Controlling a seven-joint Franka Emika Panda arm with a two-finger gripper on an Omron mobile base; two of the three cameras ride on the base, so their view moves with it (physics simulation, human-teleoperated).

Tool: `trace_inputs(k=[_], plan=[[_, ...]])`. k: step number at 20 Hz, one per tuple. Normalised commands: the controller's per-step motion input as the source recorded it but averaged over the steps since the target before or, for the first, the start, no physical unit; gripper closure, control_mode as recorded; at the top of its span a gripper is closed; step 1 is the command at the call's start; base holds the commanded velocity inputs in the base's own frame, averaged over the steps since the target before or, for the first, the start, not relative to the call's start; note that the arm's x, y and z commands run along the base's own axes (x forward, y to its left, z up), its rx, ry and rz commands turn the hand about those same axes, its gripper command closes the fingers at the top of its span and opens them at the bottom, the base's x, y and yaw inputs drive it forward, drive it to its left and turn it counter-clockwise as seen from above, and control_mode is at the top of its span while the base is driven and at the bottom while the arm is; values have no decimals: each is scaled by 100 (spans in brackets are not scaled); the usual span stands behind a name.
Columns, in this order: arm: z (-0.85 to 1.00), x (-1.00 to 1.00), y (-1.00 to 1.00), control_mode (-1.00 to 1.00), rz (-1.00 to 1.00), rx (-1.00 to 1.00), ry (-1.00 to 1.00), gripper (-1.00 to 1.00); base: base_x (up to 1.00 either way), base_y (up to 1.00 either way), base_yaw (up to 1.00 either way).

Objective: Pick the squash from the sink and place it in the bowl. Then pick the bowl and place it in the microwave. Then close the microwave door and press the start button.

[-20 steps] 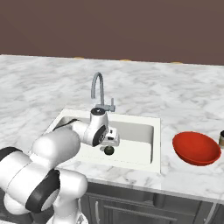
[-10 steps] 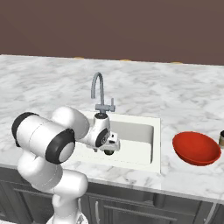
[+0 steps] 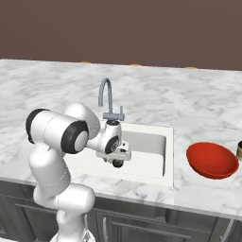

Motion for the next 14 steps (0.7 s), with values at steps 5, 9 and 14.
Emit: trace_inputs(k=[5,9,14], plan=[[-38,17,0,-100,0,0,0,-100,0,0,0],[-26,34,0,-100,0,0,0,-100,0,0,0],[-13,22,0,-100,3,0,0,-100,0,0,0]])
